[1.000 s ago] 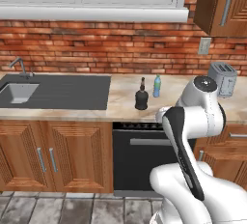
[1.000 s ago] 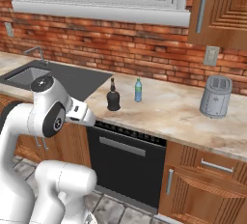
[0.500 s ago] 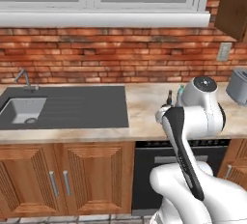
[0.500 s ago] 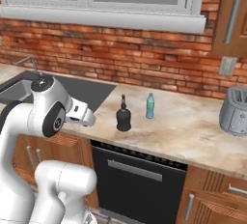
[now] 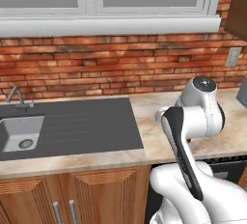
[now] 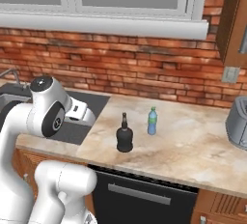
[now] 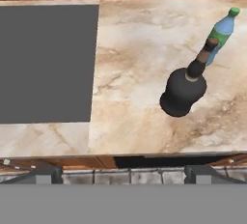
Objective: Place the drinks on the dining counter in a tight cluster.
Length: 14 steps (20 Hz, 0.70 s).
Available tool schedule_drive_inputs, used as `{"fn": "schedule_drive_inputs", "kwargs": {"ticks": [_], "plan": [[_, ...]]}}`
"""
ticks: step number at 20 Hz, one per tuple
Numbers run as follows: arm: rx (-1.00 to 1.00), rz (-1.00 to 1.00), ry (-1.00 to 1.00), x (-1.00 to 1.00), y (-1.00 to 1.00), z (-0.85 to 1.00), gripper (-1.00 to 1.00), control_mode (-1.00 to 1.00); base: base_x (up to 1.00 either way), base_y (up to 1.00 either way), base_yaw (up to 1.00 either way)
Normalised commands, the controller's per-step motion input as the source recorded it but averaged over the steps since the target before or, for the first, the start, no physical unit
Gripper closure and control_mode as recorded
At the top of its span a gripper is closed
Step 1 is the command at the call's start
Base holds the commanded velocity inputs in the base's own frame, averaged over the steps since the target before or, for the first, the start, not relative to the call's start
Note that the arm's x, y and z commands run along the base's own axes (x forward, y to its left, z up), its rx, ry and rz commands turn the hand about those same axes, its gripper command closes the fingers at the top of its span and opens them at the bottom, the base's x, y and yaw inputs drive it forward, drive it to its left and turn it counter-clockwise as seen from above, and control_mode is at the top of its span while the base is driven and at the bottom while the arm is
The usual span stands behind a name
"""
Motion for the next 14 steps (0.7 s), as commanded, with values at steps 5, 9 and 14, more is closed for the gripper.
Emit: {"fn": "schedule_drive_inputs", "kwargs": {"ticks": [5,9,14], "plan": [[0.00,0.00,0.00,0.00,0.00,0.00,-1.00,1.00,0.12,0.15,-0.03],[0.00,0.00,0.03,0.00,0.00,-0.03,-1.00,-1.00,0.00,0.03,0.00],[0.00,0.00,0.00,-0.13,0.00,-0.03,-1.00,-1.00,0.00,0.00,0.00]]}}
